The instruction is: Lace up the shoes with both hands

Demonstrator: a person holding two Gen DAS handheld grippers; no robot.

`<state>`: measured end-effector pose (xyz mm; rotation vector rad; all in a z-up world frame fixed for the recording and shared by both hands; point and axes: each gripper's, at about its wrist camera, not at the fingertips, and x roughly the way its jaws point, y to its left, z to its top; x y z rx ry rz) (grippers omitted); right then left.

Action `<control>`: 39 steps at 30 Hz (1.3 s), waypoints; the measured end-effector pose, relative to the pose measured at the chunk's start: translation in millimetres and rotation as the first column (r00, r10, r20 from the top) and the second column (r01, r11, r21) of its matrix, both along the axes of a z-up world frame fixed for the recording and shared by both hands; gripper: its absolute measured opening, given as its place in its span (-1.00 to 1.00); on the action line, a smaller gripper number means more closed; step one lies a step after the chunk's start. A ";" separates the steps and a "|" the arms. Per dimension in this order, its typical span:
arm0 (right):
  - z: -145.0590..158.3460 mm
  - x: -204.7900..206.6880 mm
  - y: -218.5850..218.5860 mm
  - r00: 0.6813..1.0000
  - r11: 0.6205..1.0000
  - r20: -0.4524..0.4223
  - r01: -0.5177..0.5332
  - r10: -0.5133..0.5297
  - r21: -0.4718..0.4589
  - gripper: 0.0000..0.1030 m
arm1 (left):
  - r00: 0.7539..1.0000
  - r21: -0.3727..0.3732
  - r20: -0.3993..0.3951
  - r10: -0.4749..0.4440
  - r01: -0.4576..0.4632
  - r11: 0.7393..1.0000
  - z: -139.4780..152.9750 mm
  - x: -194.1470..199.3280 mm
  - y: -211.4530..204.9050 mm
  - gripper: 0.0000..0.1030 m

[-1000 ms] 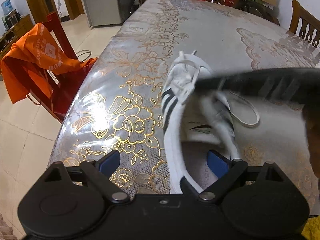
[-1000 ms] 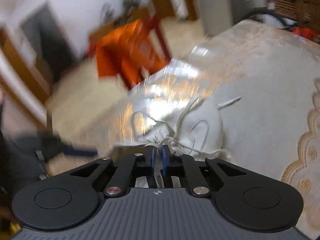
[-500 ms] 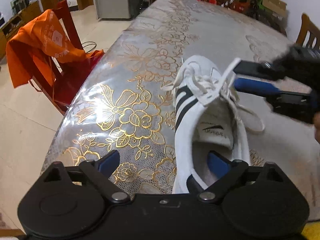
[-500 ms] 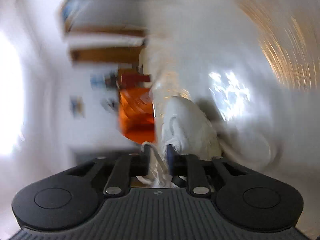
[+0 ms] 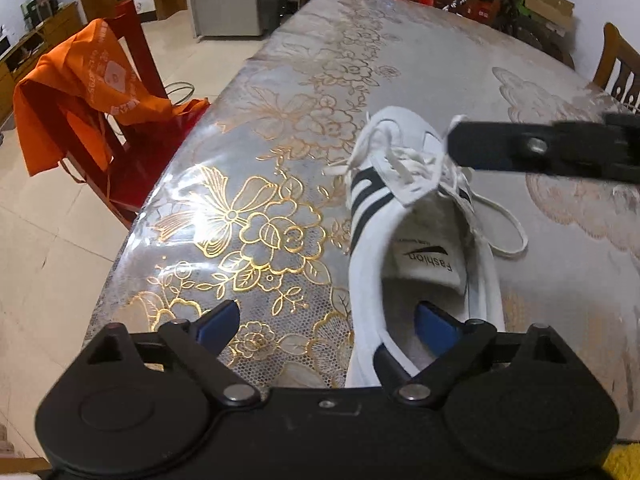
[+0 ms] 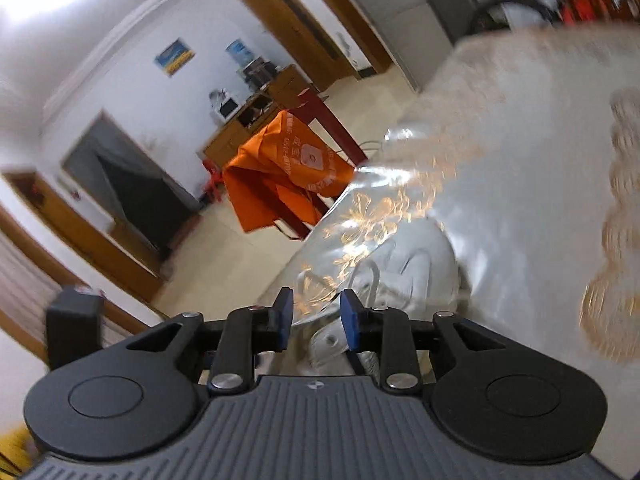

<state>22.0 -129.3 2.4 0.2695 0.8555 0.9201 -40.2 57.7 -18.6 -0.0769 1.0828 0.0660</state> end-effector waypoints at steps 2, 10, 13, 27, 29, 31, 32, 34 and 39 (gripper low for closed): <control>-1.3 5.2 9.7 1.000 0.999 0.022 -0.014 0.015 -0.043 -0.43 | 1.000 -0.004 0.000 0.000 0.000 1.000 -0.7 0.1 0.1 0.82; -15.6 20.8 6.5 0.995 0.992 -0.039 -0.092 0.089 -0.088 -0.43 | 1.000 -0.013 -0.003 -0.001 0.001 1.000 -2.4 1.1 0.0 0.82; -14.8 26.2 5.8 0.985 0.981 -0.043 -0.172 0.168 -0.093 -0.44 | 1.000 -0.012 -0.005 -0.002 0.002 1.000 -1.9 1.5 -0.2 0.82; -17.8 54.1 -20.6 0.672 0.729 -0.288 -0.600 0.682 0.329 -0.94 | 0.999 0.013 -0.010 0.034 -0.034 0.999 0.9 3.3 2.2 0.91; -8.1 39.6 -24.4 0.705 0.745 -0.243 -0.635 0.667 0.204 -0.81 | 0.999 0.010 -0.016 0.038 -0.038 0.999 0.8 4.4 3.3 0.90; 0.4 29.2 -26.9 0.769 0.790 -0.183 -0.606 0.612 0.093 -0.66 | 0.999 0.001 -0.016 0.040 -0.040 0.999 0.7 4.7 4.0 0.90; 4.3 26.9 -28.2 0.811 0.824 -0.146 -0.563 0.566 0.066 -0.57 | 0.999 -0.002 -0.019 0.041 -0.041 0.999 0.5 5.5 3.9 0.90; 11.3 24.2 -30.2 0.882 0.884 -0.063 -0.466 0.468 0.042 -0.41 | 0.999 0.008 -0.023 0.033 -0.033 0.999 1.4 6.8 1.9 0.90; 13.3 28.3 -22.9 0.911 0.910 -0.017 -0.411 0.412 0.059 -0.41 | 1.000 0.045 -0.022 0.008 -0.007 0.999 2.3 7.8 -4.1 0.90</control>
